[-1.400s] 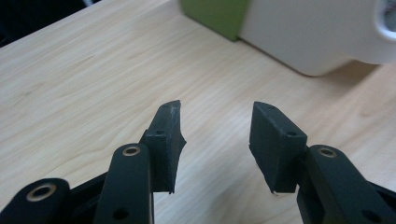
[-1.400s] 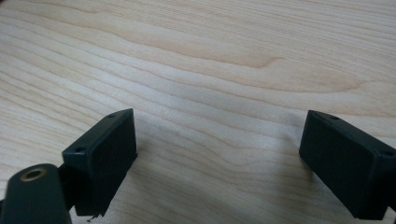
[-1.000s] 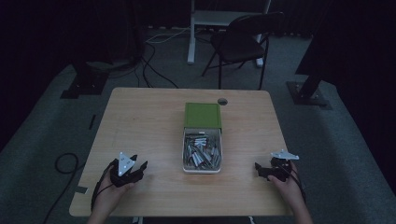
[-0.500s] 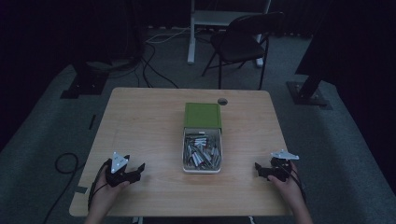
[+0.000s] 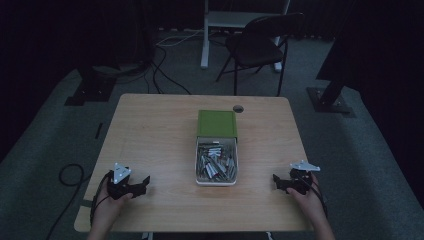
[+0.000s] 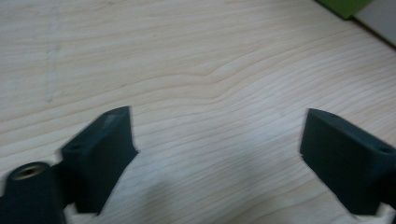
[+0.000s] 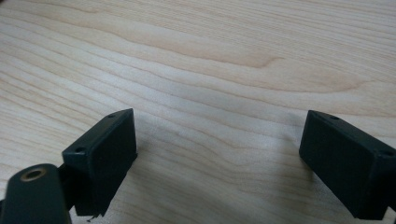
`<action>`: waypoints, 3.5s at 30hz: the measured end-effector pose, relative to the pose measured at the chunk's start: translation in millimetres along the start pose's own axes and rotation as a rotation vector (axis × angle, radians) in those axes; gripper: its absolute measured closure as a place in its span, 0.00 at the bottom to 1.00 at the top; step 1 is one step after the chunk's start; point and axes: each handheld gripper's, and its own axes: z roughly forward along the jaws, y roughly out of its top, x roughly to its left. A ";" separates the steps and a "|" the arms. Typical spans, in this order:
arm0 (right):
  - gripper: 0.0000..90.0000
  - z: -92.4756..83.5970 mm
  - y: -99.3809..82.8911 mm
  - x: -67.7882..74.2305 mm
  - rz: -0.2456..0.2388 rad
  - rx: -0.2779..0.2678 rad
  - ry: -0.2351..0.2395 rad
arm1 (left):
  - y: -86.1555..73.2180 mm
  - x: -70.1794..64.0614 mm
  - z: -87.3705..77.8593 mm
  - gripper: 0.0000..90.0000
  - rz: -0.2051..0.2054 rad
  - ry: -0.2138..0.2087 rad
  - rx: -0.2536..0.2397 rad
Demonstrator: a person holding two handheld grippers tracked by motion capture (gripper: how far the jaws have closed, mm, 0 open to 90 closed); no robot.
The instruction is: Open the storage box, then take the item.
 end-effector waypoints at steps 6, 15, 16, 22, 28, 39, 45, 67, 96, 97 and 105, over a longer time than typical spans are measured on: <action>0.12 0.0 0.0 0.0 0.000 0.000 0.000 | -4.2 9.2 0.4 0.10 -0.043 0.065 0.015; 0.12 0.0 0.0 0.0 0.000 0.000 0.000 | -10.9 26.0 -5.5 0.10 -0.156 0.212 0.075; 0.12 0.0 0.0 0.0 0.000 0.000 0.000 | -11.9 27.6 -5.9 0.10 -0.166 0.217 0.080; 0.12 0.0 0.0 0.0 0.000 0.000 0.000 | -12.5 29.1 -5.4 0.10 -0.184 0.236 0.102; 0.12 0.0 0.0 0.0 0.000 0.000 0.000 | -12.2 30.2 -3.5 0.10 -0.209 0.253 0.130; 0.12 0.0 0.0 0.0 0.000 0.000 0.000 | -11.1 31.0 0.2 0.10 -0.204 0.212 0.174; 0.12 0.0 0.0 0.0 0.000 0.000 0.000 | -10.8 30.7 0.9 0.10 -0.207 0.211 0.170; 0.12 0.7 1.0 -0.7 0.000 0.001 0.002 | -11.0 27.5 0.4 0.10 -0.230 0.239 0.172; 0.12 -9.4 14.2 26.4 0.036 0.020 0.014 | -10.8 26.4 0.7 0.10 -0.237 0.246 0.170; 0.12 -10.8 16.3 28.2 0.037 0.012 0.020 | -10.9 26.2 0.8 0.10 -0.238 0.248 0.169; 0.13 -28.0 40.2 42.7 0.003 -0.046 0.059 | -10.8 26.2 0.6 0.10 -0.238 0.248 0.171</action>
